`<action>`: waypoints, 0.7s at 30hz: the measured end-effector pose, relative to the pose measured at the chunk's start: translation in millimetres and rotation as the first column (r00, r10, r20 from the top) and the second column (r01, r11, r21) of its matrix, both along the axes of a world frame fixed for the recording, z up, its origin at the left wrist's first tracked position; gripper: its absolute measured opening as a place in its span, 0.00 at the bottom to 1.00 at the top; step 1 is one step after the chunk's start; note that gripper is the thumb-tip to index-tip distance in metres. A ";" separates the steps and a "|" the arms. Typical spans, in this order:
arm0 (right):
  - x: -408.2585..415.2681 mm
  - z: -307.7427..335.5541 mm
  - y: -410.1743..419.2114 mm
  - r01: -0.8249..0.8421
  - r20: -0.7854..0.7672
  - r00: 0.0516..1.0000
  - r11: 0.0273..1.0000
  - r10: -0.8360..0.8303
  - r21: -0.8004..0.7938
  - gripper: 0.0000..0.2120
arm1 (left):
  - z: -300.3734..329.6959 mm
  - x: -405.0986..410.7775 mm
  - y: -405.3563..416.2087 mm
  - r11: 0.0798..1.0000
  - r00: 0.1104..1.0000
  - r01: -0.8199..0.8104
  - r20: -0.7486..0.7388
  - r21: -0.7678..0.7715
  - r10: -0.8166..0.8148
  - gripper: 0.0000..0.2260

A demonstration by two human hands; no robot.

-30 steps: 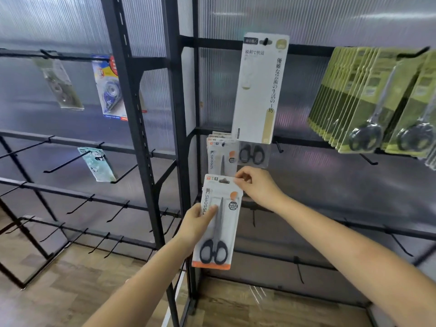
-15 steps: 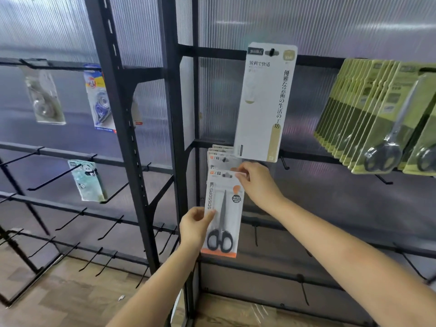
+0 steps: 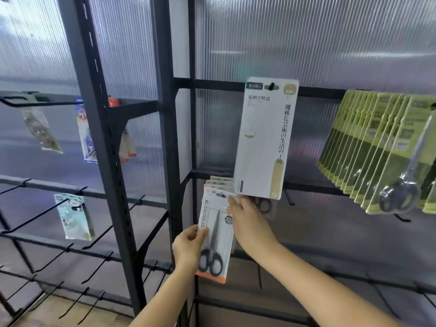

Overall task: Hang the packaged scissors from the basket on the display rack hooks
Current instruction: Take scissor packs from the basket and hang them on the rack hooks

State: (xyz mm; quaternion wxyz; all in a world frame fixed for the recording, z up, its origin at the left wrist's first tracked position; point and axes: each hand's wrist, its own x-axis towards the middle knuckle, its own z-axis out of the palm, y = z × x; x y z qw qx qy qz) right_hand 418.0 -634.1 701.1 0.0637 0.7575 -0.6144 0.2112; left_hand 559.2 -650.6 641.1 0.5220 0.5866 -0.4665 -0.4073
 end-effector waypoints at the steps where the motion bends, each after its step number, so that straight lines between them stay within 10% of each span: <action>1: 0.7 0.9 1.0 0.016 -0.070 0.997 1.000 -0.017 -0.012 0.26 | -1.8 -1.5 -1.2 1.000 1.000 -0.005 0.004 0.000 0.005 0.08; 21: 10.7 -4.1 -2.2 0.125 -0.330 0.921 0.960 -0.206 -0.251 0.33 | -9.8 -5.7 -1.1 0.996 0.999 -0.035 0.013 -0.077 0.037 0.15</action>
